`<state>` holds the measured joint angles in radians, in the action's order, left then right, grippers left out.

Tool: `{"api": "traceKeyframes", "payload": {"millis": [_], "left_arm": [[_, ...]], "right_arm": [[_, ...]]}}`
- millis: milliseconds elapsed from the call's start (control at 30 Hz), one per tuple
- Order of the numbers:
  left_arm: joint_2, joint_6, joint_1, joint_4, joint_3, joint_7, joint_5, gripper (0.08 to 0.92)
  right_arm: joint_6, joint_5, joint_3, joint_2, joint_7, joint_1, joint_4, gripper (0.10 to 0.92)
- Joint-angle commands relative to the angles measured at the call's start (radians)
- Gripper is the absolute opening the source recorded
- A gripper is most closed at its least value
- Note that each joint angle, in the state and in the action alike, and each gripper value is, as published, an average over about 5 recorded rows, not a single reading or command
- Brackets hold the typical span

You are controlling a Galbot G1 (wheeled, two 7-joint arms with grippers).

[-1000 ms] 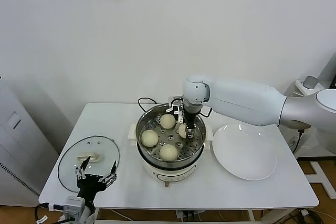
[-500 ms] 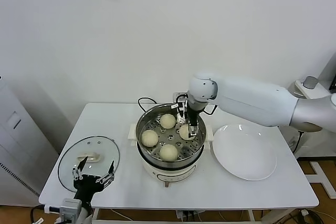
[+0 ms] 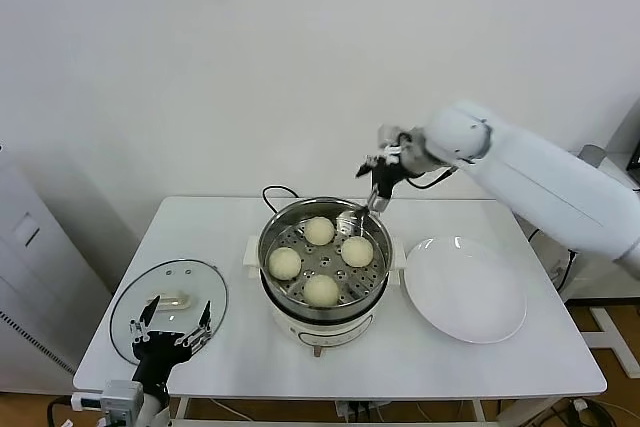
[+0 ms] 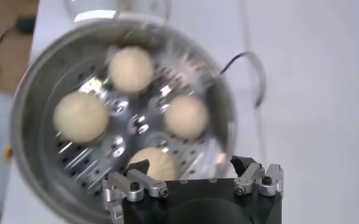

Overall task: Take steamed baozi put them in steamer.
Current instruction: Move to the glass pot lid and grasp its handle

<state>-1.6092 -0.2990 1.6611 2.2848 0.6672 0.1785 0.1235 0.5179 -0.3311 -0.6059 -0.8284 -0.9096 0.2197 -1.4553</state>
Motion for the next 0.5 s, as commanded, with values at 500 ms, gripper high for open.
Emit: {"api": "traceKeyframes", "payload": {"millis": [500], "left_arm": [[0.004,0.136,-0.144,-0.143,0.036,-0.011,-0.029,0.823]], "right_arm": [[-0.578,-0.184,1.303,-0.444,0.715,-1.289,-0.137,0.823]]}}
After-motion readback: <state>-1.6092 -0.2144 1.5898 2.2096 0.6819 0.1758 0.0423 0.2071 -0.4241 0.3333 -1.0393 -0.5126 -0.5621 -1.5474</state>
